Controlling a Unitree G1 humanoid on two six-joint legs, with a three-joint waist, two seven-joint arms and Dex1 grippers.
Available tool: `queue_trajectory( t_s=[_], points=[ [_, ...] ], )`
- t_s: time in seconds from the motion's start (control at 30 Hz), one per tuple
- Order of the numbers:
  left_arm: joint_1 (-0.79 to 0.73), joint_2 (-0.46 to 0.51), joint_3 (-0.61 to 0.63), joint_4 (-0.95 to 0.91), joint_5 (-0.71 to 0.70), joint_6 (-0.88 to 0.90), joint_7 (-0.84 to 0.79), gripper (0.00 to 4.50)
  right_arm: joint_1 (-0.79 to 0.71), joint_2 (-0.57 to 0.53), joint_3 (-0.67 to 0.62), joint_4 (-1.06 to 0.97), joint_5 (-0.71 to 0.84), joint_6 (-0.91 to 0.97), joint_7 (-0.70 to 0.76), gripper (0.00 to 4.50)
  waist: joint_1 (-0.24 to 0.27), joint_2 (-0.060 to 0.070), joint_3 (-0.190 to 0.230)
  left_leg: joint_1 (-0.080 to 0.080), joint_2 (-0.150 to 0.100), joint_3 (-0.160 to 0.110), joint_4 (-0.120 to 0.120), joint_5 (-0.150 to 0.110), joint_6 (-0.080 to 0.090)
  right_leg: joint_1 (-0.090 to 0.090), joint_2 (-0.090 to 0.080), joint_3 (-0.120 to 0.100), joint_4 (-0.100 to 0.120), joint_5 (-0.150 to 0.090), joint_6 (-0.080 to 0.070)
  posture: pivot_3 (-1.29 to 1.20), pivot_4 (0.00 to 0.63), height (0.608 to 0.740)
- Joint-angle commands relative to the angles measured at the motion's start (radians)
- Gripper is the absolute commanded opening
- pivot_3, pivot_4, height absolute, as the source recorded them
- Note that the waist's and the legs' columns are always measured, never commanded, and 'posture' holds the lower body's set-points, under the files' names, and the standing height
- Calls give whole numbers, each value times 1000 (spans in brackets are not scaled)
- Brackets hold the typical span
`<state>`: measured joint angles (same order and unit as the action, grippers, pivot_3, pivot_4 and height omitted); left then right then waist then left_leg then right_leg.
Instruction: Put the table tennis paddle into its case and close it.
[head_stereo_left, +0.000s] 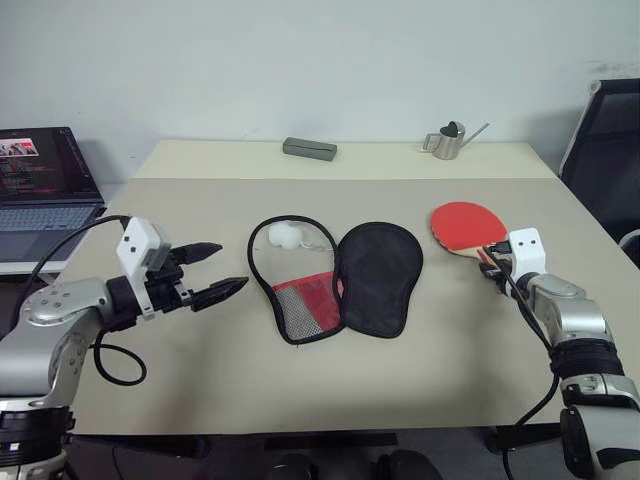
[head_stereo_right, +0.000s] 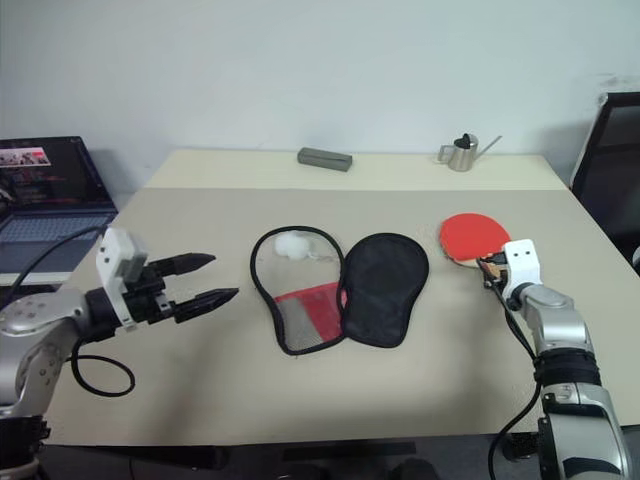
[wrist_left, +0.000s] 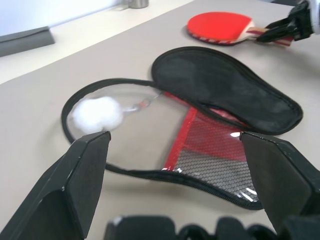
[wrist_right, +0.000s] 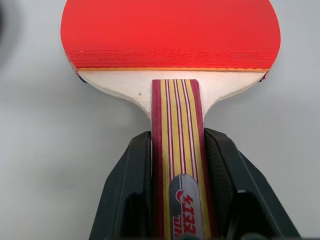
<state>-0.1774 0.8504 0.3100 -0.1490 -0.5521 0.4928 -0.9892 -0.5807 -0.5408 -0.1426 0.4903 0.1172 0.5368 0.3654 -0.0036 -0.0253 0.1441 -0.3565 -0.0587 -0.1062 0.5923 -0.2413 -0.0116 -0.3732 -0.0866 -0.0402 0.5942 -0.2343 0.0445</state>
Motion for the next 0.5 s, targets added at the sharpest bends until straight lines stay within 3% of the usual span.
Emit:
queue_trajectory(
  t_s=[0.03,0.33,0.5],
  points=[
    [1,11,44,-15,-9,-15,8,4500,-35,-24,-50,-157,34,60,-13,1139,1,1,0,0,0,0,0,0,0,0,0,0,0,0,0,0,150,740],
    [3,25,64,3,-3,-25,-6,4500,-7,4,-93,-512,121,385,-59,1139,1,0,0,0,0,-1,0,0,0,-1,0,0,0,0,0,0,150,740],
    [-18,15,59,11,0,-65,-15,4500,32,165,-94,-824,192,714,-166,1139,0,0,0,-1,1,-1,0,0,0,-2,0,0,1,0,-1,0,150,740]
  ],
)
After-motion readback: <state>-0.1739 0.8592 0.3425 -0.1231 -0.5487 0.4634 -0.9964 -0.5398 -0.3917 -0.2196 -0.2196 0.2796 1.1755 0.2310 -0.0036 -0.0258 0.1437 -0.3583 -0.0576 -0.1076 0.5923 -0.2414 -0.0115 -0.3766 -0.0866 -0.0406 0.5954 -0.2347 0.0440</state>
